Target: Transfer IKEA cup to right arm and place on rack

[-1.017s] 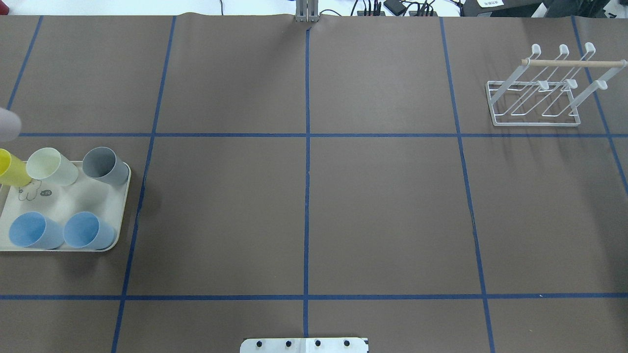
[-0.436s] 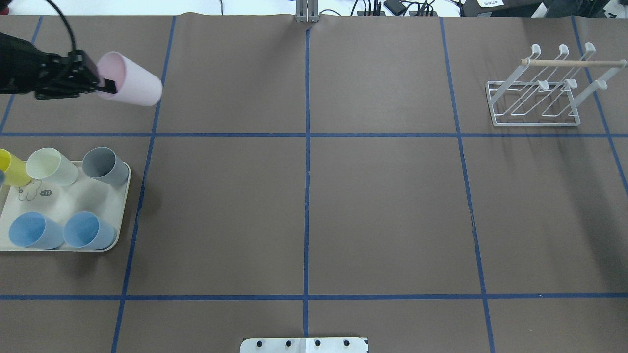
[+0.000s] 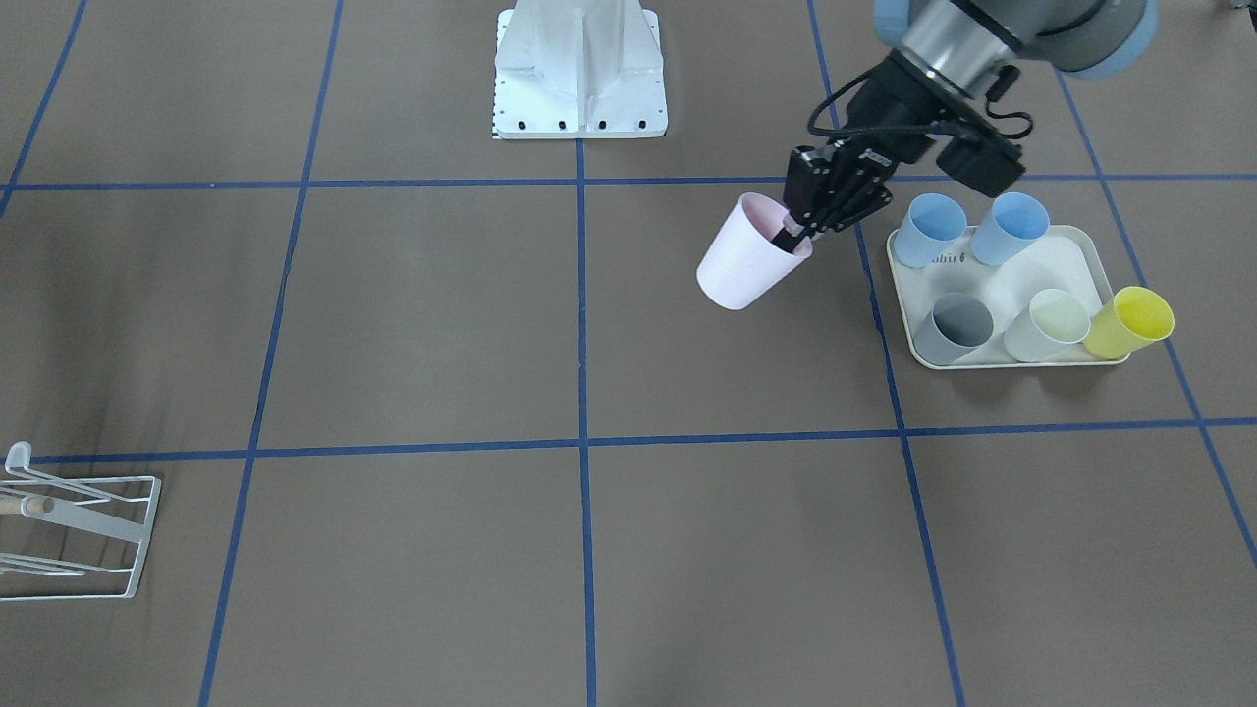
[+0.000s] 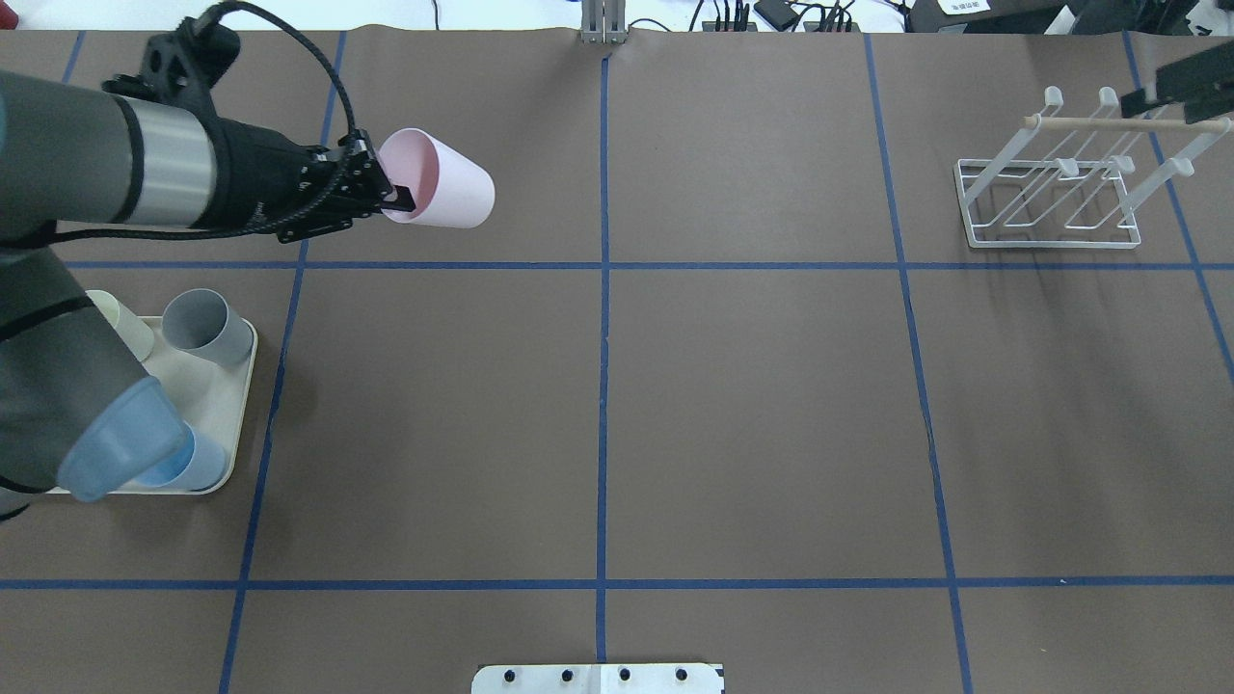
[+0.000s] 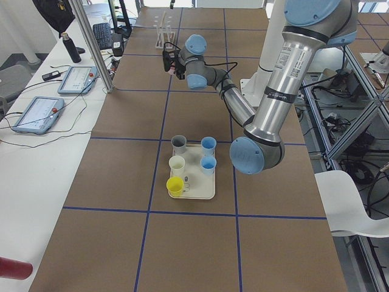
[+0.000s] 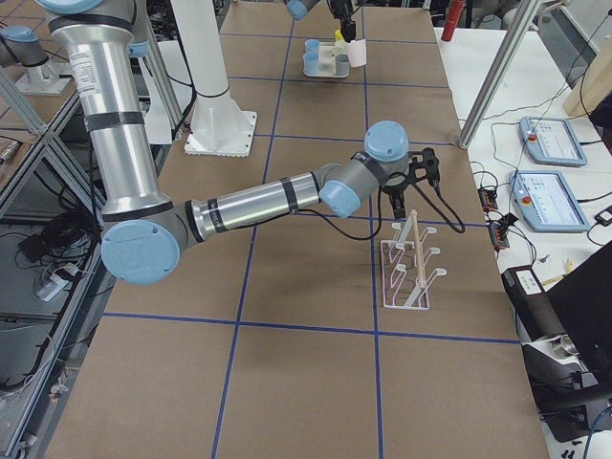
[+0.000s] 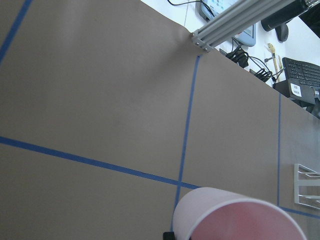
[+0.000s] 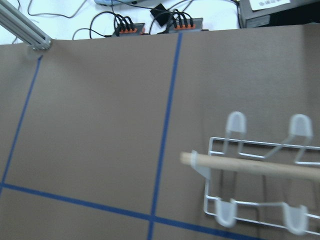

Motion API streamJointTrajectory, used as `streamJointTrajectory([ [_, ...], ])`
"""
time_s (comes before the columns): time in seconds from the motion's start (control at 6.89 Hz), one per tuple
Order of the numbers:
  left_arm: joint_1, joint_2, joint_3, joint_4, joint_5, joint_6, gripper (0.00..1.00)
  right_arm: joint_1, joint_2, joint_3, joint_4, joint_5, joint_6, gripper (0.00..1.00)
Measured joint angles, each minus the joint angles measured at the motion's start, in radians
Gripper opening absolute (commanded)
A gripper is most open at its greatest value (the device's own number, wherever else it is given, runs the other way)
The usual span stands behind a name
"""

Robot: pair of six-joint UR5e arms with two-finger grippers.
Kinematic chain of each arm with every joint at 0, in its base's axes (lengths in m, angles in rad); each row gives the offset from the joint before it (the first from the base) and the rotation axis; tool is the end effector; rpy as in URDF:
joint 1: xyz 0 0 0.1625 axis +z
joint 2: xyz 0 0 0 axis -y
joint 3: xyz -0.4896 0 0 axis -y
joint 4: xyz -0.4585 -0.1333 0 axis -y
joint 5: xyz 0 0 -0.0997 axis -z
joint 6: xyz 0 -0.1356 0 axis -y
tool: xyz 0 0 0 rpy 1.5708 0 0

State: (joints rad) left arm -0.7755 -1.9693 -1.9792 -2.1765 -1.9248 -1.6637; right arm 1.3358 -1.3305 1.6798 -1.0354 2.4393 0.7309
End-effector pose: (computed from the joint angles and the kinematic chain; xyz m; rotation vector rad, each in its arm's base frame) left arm 0.4026 -0.5156 0.2042 0.1931 1.4258 -0.4659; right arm -0.1290 -0.6666 0.4595 0.3539 -1.0935 0.0563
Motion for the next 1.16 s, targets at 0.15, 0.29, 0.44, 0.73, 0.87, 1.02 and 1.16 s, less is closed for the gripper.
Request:
streamJointTrajectory([
  [0.15, 0.034, -0.029, 0.005, -0.033, 0.048, -0.074, 0.00, -0.097, 0.068, 0.004, 0.069, -0.092, 0.206, 1.00],
  [0.29, 0.048, -0.045, 0.014, -0.101, 0.083, -0.152, 0.00, -0.217, 0.127, 0.016, 0.155, -0.210, 0.445, 1.00],
  [0.44, 0.052, -0.049, 0.025, -0.179, 0.112, -0.216, 0.00, -0.335, 0.177, 0.042, 0.222, -0.323, 0.671, 1.00],
  [0.73, 0.052, -0.050, 0.073, -0.304, 0.128, -0.254, 0.00, -0.544, 0.274, 0.113, 0.271, -0.542, 1.004, 1.00],
  [0.87, 0.044, -0.057, 0.144, -0.399, 0.129, -0.254, 0.00, -0.615, 0.307, 0.131, 0.296, -0.630, 1.100, 1.00],
  [1.02, 0.032, -0.082, 0.225, -0.477, 0.129, -0.256, 0.00, -0.672, 0.322, 0.136, 0.346, -0.705, 1.176, 1.00],
  [1.16, 0.014, -0.120, 0.290, -0.511, 0.124, -0.254, 0.00, -0.712, 0.327, 0.137, 0.404, -0.761, 1.244, 1.00],
])
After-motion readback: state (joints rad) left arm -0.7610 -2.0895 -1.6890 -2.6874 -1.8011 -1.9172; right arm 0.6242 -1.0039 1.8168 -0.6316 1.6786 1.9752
